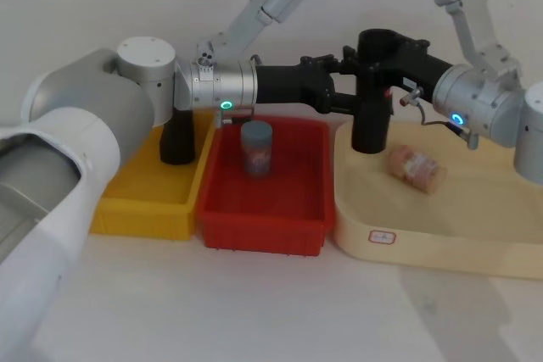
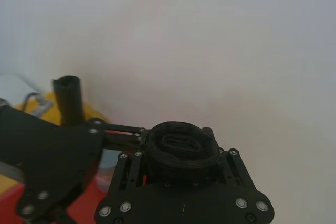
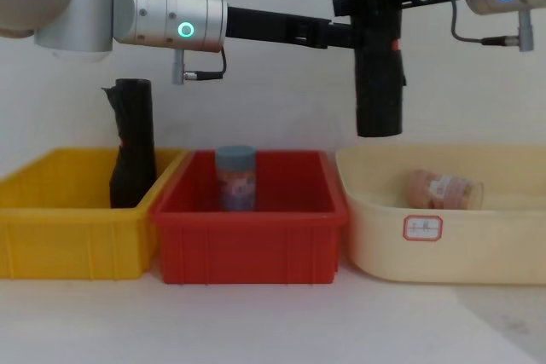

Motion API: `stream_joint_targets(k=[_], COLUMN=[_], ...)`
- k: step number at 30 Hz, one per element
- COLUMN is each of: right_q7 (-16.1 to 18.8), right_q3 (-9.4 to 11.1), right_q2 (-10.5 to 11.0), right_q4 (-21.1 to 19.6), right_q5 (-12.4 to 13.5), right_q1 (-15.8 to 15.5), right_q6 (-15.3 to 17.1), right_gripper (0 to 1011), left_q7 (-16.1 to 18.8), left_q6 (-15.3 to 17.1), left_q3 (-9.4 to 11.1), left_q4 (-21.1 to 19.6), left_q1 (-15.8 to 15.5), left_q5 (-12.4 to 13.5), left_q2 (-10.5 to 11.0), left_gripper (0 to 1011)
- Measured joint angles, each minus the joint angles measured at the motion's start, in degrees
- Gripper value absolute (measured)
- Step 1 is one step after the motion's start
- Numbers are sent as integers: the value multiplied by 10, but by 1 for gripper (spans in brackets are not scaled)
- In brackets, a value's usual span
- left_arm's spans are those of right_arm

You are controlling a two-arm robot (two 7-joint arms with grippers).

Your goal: Pick up the garbage bag with the one hand and transfer it to the other hand.

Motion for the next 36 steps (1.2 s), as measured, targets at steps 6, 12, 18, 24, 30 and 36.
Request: stream_joint_targets(k=[6,12,18,24,30,36], right_q7=[-41,-85,-127,-170,-207,-250], right_q3=[7,19,33,49,65,83], right_q2=[2,3,3,1,-3,-8], right_q4=[-15,-29,-39,-47,-51,-52], right_q5=[-15,-27,-37,-46,-54,-63], right_q1=[-9,-19,-30,-40,-49,-56], right_q6=[23,47,70,91,109,128], right_gripper=[559,559,581,752,888,1000], left_q7=[0,0,0,0,0,0], left_q6=[0,0,0,0,0,0], left_q3=[0,0,0,0,0,0], left_q4=[0,0,0,0,0,0], left_q1=[0,0,0,0,0,0], left_q5=[0,0,0,0,0,0], left_q2=[0,0,0,0,0,0], left_gripper=[1001,1001,1001,1001,1001,1001])
